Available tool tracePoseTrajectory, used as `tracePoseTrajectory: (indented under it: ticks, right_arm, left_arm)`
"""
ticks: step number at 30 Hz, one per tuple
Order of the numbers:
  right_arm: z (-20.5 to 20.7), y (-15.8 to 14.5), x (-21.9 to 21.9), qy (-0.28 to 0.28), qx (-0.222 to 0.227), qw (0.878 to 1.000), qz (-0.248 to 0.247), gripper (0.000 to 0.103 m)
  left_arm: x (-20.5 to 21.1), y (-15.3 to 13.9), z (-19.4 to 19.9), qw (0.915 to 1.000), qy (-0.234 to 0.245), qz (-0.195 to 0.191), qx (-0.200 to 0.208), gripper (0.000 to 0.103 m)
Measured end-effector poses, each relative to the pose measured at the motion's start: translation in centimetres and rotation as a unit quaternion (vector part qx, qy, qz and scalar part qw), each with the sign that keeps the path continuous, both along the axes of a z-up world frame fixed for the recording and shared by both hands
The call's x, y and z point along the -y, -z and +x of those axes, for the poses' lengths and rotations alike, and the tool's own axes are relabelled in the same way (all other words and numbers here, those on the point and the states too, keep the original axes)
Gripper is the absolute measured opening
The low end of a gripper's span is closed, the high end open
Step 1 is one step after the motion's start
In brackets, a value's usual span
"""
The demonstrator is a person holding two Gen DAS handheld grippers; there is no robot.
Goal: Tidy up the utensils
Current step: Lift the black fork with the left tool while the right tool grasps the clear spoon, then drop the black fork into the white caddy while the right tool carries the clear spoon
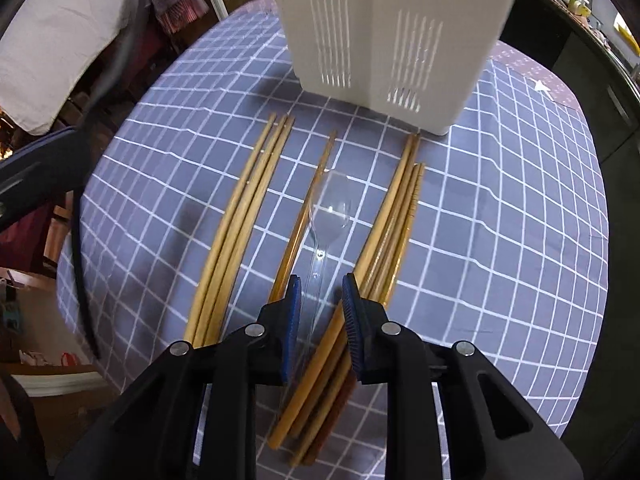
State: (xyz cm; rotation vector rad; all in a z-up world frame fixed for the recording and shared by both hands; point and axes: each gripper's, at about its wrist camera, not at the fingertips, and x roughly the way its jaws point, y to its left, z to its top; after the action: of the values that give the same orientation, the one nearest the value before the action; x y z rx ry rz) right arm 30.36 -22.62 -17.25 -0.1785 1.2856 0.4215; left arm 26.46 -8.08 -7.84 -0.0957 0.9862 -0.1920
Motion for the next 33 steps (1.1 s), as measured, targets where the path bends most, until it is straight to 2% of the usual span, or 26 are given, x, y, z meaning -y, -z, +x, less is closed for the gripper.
tracePoseTrajectory:
  ticks: [5,8,11,15,17,20,23,27,30,33]
  right_arm:
    - [0.8,1.1,-1.1,-0.002,-0.005,1.0,-0.021,0.022]
    - [1.2,1.4,-1.9,-0.002,0.005,1.0,-0.03,0.012]
    - [1.3,1.4,-2.3,-0.003,0.009,0.999,-0.032,0.01]
    - [1.1,0.2,-2.1,0.0,0.024,1.0,0.005,0.01]
    - [1.0,-1.7,-1.1,0.007,0.046,0.998,0.041,0.01]
    - [0.5,-4.7,0.5,0.02,0.077,0.992,0.096,0.01]
    - [-0.4,-7.3,2.4,0.03,0.108,0.985,0.132,0.01]
    - [-2.1,-8.9,3.9,0.031,0.129,0.979,0.156,0.01]
    - [-3.2,-9.1,4.8,0.026,0.131,0.977,0.164,0.01]
    - [-3.7,-9.1,5.5,0.027,0.129,0.976,0.171,0.01]
  left_arm:
    - [-0.7,0.5,0.0,1.0,0.0,-0.002,-0.005,0.009]
    - [-0.9,0.5,0.1,1.0,-0.001,0.0,-0.004,0.009]
    - [-1.1,0.4,0.2,1.0,-0.003,0.0,-0.001,0.009]
    - [-1.5,-0.4,0.5,0.9999,-0.006,-0.004,0.008,0.009]
    - [-1.8,-1.4,1.0,0.9997,-0.005,-0.016,0.019,0.009]
    - [-2.1,-3.4,1.9,0.9985,-0.008,-0.027,0.047,0.009]
    - [-2.0,-6.9,3.7,0.9938,-0.009,-0.044,0.102,0.009]
    - [-0.8,-10.7,6.5,0.9786,-0.006,-0.052,0.199,0.009]
    - [0.2,-11.5,9.2,0.9672,-0.011,-0.055,0.248,0.009]
    - [1.3,-10.7,12.2,0.9624,-0.026,-0.051,0.266,0.009]
